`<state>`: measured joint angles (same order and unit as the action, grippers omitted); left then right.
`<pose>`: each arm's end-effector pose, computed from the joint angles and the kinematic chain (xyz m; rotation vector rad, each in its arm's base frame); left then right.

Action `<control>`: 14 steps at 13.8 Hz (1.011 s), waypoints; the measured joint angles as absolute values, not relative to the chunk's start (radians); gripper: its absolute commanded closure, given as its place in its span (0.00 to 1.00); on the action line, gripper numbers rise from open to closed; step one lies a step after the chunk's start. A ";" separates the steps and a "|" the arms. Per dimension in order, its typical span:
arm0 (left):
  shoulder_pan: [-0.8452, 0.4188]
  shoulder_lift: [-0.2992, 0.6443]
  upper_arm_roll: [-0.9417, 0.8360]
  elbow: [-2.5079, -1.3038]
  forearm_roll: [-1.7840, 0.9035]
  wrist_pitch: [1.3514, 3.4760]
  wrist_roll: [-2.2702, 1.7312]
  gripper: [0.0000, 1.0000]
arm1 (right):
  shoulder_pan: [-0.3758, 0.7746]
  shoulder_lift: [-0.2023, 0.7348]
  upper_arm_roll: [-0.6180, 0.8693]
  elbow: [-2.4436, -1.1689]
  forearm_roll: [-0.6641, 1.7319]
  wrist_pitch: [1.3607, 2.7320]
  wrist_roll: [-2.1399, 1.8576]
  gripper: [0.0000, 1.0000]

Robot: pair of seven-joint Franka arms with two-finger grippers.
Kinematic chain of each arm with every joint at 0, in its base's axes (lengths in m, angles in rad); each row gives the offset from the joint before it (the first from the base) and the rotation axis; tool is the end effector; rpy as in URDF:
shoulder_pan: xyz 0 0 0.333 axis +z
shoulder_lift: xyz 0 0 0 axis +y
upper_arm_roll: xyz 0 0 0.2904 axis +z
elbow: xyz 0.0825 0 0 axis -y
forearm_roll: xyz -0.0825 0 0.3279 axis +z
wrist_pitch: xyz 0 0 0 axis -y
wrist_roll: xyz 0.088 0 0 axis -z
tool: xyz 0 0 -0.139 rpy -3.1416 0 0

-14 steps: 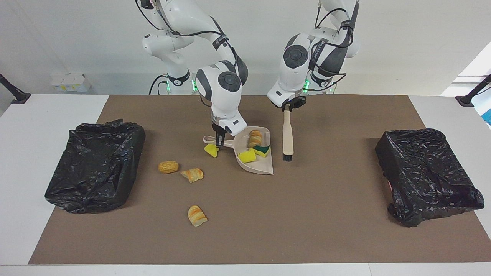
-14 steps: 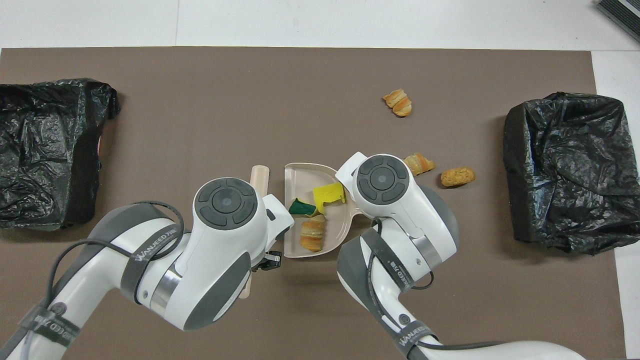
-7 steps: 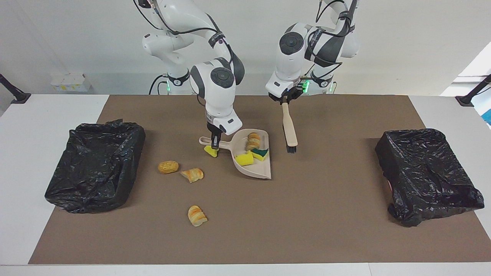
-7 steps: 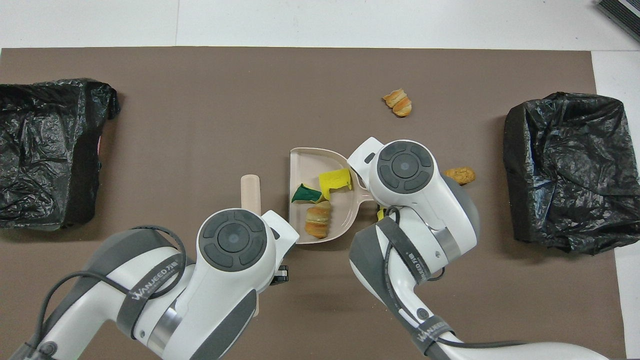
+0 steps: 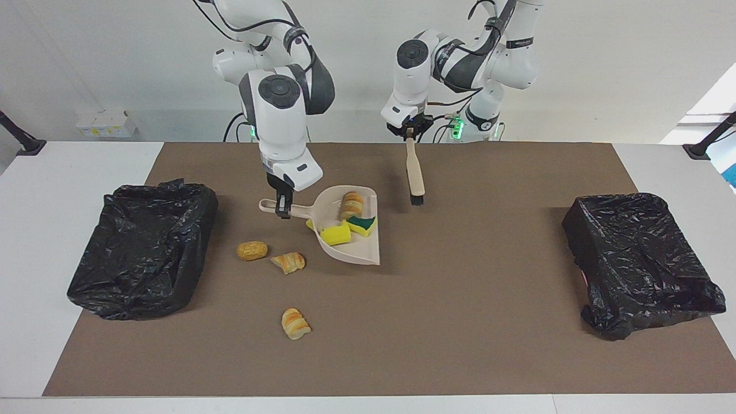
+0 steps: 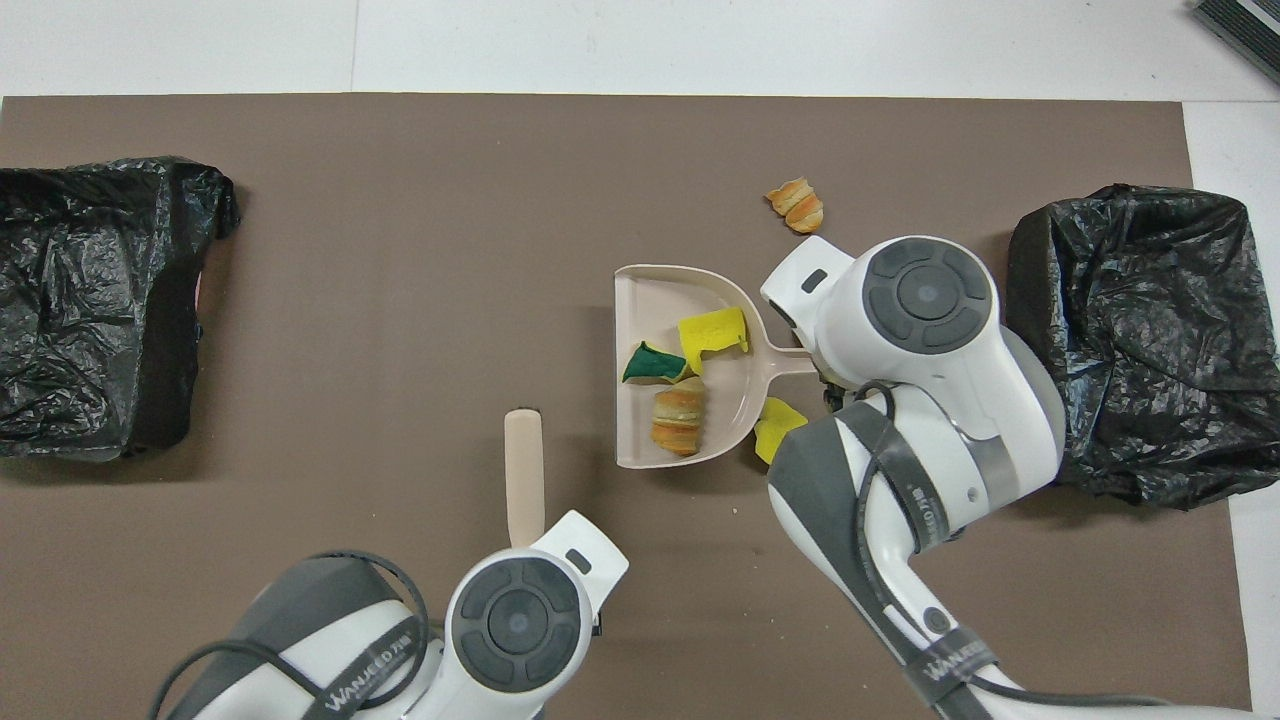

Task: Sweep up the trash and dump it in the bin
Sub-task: 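Carry the loaded dustpan with the right gripper to the nearer black bag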

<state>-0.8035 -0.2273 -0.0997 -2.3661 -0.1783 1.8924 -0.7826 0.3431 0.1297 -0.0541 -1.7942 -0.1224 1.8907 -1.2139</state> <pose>0.2259 -0.3162 0.3720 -3.0233 0.0571 0.4070 0.5202 0.1424 0.4334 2.1814 2.1231 -0.1284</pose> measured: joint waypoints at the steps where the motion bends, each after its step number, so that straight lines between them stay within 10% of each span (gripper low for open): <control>1: -0.819 -0.227 -0.100 -2.382 -0.197 1.905 -0.782 1.00 | 0.309 0.129 -0.055 -1.768 -0.098 1.856 -1.245 1.00; 10: -0.949 -0.227 -0.100 -2.521 -0.291 2.099 -0.829 1.00 | -0.018 0.128 -0.063 -1.631 -0.072 1.648 -1.647 1.00; 14: -0.949 -0.227 -0.095 -2.526 -0.291 2.100 -0.831 0.56 | -0.197 0.126 -0.066 -1.609 -0.125 1.637 -1.879 1.00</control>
<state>-0.9495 -0.2274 -0.0952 -2.5257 -0.2912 2.0995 -0.8306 -0.1972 0.1264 -0.0662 -1.6090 -0.1252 1.6370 -1.8791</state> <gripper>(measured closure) 0.727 0.683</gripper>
